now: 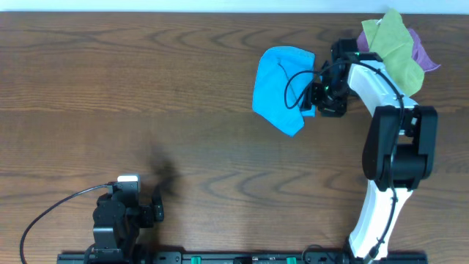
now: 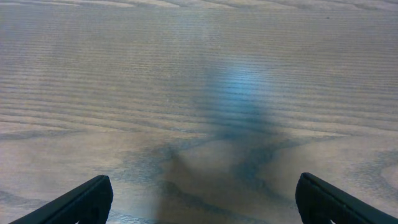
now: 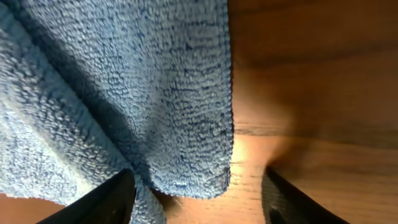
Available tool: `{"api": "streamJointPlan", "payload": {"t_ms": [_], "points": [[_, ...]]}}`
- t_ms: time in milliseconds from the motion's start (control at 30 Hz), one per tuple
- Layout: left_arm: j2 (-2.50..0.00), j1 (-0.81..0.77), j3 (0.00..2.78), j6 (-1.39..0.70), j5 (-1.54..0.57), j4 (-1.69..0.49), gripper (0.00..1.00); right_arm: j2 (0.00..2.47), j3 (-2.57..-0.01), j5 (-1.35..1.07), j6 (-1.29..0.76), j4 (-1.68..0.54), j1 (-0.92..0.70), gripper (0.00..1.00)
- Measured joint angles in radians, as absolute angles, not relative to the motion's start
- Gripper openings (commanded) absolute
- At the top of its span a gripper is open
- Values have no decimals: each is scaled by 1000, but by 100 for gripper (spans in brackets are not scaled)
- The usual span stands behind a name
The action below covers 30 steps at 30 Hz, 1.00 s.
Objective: Fold the cloth
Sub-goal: 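Drag the blue cloth corner down with the right gripper to spread it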
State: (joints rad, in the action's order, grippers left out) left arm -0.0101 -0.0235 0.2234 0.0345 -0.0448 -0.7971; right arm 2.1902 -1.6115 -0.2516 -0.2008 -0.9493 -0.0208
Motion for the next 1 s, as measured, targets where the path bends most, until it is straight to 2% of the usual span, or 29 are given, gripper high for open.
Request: {"api": "streamJointPlan", "payload": {"t_ms": [100,167,200,267,300,567,700,1000], "points": [[-10,-23,224,35,-45,-797,95,2187,-1599,-264,-208,-916,-21,51],[-10,-23,223,35,-45,-797,95,2183,-1587,-272,-217,-893,-21,36],[-10,-23,223,35,-45,-797,95,2183,-1579,-277,-226,-882,-21,24],[-10,-23,223,35,-45,-797,95,2181,-1572,-282,-234,-876,-21,7],[-10,-23,223,35,-45,-797,95,2181,-1567,-286,-233,-877,-21,1],[-10,-23,223,35,-45,-796,95,2171,-1564,-274,-226,-989,-21,1],[-10,-23,217,17,-45,-782,95,2085,-1564,-234,-223,-1061,-20,1],[-10,-23,190,-215,-45,-735,95,1926,-1565,-115,-223,-1266,-20,1]]}}
